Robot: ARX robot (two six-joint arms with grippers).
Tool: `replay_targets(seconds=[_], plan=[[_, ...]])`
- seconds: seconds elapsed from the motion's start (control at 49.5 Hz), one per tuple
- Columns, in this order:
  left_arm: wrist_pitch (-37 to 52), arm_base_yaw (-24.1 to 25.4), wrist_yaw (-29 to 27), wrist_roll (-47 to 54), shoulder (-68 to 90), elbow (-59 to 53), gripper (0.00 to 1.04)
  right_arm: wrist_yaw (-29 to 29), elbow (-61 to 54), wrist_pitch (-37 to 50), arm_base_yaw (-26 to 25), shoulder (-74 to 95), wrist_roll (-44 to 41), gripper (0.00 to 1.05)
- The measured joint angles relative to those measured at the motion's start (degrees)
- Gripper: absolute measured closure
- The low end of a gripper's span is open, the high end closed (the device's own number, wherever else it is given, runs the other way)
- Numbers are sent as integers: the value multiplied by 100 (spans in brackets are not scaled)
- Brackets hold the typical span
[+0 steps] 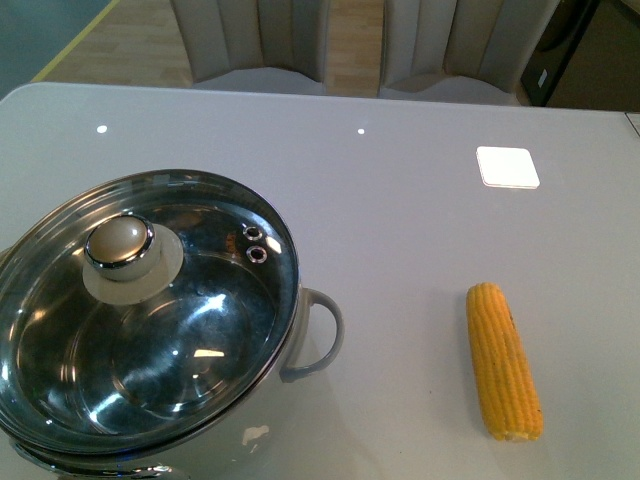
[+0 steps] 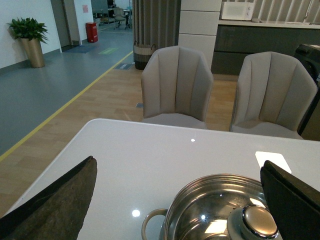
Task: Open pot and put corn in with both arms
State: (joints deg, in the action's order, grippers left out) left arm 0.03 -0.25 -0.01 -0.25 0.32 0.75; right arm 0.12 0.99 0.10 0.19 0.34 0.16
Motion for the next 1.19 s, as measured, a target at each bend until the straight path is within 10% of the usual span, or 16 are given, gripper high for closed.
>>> replay_targets(seconds=[0.95, 1.193], plan=[[0, 0, 0, 2, 0, 0, 7, 0, 0, 0, 0, 0, 0, 9], [-334, -992, -1217, -892, 1539, 358, 7, 0, 0, 0, 0, -2, 0, 9]])
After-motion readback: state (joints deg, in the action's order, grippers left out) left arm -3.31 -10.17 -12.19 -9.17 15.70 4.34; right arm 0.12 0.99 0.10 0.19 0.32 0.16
